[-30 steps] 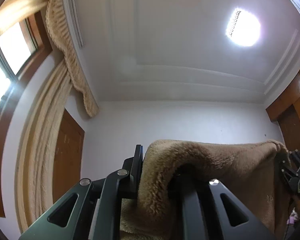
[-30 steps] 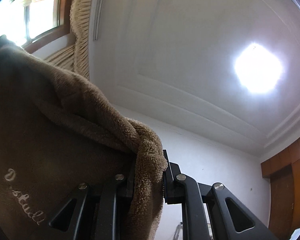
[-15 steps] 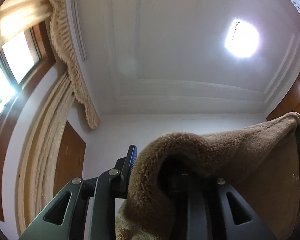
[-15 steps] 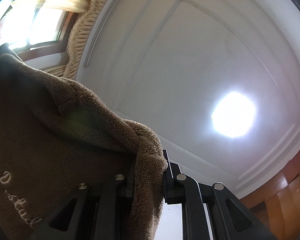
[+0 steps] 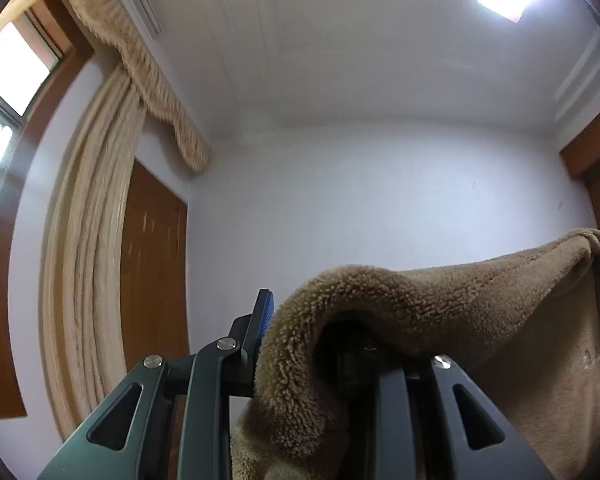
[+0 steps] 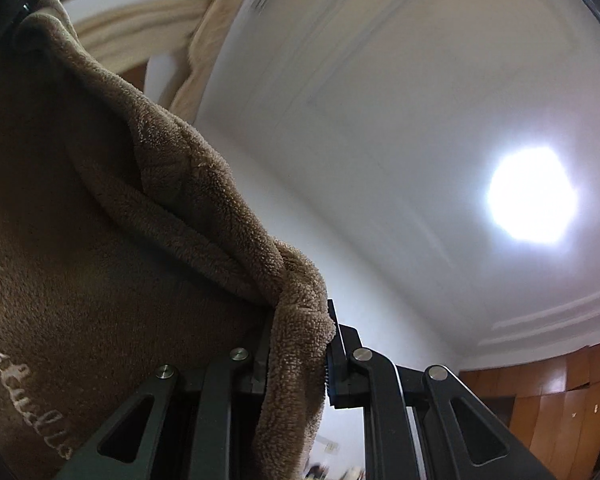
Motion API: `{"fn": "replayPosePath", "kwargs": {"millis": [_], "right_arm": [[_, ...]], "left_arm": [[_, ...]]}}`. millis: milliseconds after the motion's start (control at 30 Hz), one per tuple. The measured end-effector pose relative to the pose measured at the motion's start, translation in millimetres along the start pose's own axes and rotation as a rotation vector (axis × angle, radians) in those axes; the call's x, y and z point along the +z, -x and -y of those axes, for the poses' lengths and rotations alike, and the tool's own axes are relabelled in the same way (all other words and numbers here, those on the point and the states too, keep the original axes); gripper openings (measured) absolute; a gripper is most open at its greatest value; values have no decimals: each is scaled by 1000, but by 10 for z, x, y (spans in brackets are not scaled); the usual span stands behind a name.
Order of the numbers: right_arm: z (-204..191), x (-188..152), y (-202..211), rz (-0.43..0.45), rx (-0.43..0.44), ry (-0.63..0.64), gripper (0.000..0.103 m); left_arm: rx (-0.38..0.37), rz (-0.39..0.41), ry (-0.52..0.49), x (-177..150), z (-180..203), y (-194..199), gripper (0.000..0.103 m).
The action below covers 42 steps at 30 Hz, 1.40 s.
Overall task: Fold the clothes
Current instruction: 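Hold the blanket up by two corners with both grippers, letting it hang, then lower both held corners and lay the blanket flat onto the bed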
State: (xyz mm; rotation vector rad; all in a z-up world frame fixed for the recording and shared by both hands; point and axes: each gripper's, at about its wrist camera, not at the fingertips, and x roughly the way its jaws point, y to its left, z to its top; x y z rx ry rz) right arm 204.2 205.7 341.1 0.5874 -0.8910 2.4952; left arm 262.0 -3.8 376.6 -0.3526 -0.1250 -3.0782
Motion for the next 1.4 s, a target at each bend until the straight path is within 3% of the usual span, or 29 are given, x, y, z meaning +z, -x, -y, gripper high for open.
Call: {"fn": "replayPosePath", "kwargs": {"millis": [200,600,800,1033,1167,1200,1267,1300,1333,1400], "right_arm": [[-968,-641,-584,-193,182,53,17],[-2676,-1963,-1410,-534,485,105,17],[-3137,-2471,-1713,-694,622,63,17],[-3199,-3393,-1641,-896,795,10,20],[-3361,-3638,-1724,-1007,888,-30,23],[-3348,-3661,-1736,-1019,896,-57,25],[-3272,-3717,-1748,-1042,913,-140,30],[-3205,-3729,-1775,-1052,922,-197,36],[-3135,-3738,-1801,-1061,928,-253,55],[-2944,-3771,-1897,-1058,930,-359,77]], "left_arm": [[8,-275,28,-884,196,-1056,29],[44,-758,-19,-2995,678,-2964,29],[12,-931,-8,-3716,803,-3530,29],[-22,-1142,9,-4455,876,-3836,31],[-25,-1245,59,-4660,829,-3974,37],[-25,-1267,71,-4702,816,-4005,41],[-24,-1310,95,-4786,791,-4065,61],[-24,-1327,107,-4811,773,-4090,64],[-27,-1338,128,-4809,738,-4103,68],[-46,-1361,211,-4800,638,-4116,70]]}}
